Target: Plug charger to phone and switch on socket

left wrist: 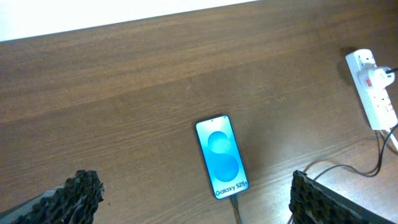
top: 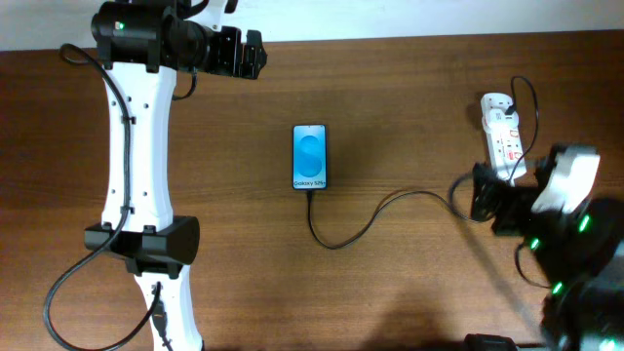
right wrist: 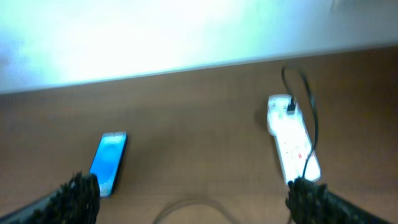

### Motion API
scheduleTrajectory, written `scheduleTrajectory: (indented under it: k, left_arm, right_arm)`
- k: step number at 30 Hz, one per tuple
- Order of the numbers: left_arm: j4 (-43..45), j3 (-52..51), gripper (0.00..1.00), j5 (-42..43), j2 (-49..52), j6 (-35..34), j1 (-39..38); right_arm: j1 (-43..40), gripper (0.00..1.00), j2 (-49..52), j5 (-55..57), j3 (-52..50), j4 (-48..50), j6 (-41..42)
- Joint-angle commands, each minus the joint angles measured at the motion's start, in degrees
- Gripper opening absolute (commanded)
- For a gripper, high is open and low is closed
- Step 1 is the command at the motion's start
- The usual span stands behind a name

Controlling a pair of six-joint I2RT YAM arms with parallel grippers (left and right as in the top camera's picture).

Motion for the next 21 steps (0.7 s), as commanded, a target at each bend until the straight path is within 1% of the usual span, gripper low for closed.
scheduleTrajectory:
  k: [1, 3, 7, 11, 14, 17, 20, 21]
  left_arm:
    - [0.1, 0.2, 0.99, -0.2, -0.4, -0.1, -0.1]
    - [0.1, 0.2, 0.99, -0.2, -0.4, -0.1, -0.1]
    - [0.1, 0.2, 0.99, -0.2, -0.4, -0.1, -0.1]
    - [0.1, 0.2, 1.00, -0.2, -0.4, -0.1, -0.1]
    - [0.1, 0.2, 1.00, -0.2, -0.4, -0.1, -0.1]
    - [0.1, 0.2, 1.00, -0.2, -0.4, -0.1, -0.1]
    - [0.1, 0.2, 0.99, -0.2, -0.4, -0.1, -0.1]
    - [0.1, 0.2, 0.99, -0.2, -0.4, -0.1, -0.1]
  right_arm:
    - [4.9, 0.98, -15.6, 7.3, -18.4, 11.5, -0.5]
    - [7.1, 0.99, -25.4, 9.0, -29.0, 19.2, -0.5]
    - [9.7, 0.98, -37.1, 11.0, -43.5, 29.4, -0.5]
    - [10.3, 0.98, -41.5, 12.3, -53.3, 41.3, -0.4]
    - [10.7, 0.98, -41.4, 12.3, -58.7, 47.6, 0.2]
    - [11.5, 0.98, -41.4, 13.0, -59.4, 45.9, 0.4]
    - [11.5, 0.98, -41.4, 12.7, -59.4, 38.2, 1.3]
    - [11.5, 0.99, -41.4, 12.7, -59.4, 38.3, 1.2]
